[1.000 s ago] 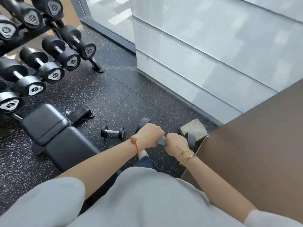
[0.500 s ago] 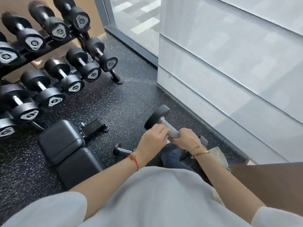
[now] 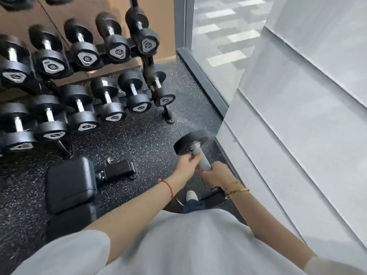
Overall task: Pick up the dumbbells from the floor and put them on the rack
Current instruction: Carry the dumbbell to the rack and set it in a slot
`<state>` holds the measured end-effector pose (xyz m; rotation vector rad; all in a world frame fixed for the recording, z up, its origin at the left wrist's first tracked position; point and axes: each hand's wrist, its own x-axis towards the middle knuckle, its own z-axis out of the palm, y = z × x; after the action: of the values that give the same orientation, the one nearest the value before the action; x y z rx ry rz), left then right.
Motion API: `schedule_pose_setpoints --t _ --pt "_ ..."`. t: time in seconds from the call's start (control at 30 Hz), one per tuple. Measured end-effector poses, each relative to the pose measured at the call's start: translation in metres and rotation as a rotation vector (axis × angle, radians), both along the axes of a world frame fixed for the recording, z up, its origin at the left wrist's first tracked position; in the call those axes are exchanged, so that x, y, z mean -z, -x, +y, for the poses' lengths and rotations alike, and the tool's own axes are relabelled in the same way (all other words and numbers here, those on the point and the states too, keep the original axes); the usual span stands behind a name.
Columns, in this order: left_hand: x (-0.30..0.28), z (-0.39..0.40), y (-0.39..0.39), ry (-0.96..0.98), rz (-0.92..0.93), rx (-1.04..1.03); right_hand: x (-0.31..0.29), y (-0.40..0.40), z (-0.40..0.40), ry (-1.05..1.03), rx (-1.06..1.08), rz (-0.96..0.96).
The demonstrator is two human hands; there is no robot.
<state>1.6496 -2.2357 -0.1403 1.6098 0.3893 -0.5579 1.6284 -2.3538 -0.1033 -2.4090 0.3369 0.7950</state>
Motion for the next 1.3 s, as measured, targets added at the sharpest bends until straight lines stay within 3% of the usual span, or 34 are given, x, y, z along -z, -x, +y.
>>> schedule_pose_setpoints --t 0.4,0.73,0.97,1.3 --pt "-0.026 0.024 -0.158 -0.139 -0.064 -0.129 -0.011 -0.182 0.01 -0.05 -0.291 0.034" --pt "-0.021 0.108 -0.288 -0.265 -0.082 -0.127 0.001 -0.316 0.09 -0.211 -0.244 0.043" --pt "-0.032 0.199 -0.405 -0.282 -0.17 -0.149 -0.008 -0.435 0.179 -0.175 -0.266 -0.078" --pt "-0.054 0.307 -0.541 -0.381 -0.282 -0.15 -0.024 -0.567 0.284 -0.349 -0.151 -0.145"
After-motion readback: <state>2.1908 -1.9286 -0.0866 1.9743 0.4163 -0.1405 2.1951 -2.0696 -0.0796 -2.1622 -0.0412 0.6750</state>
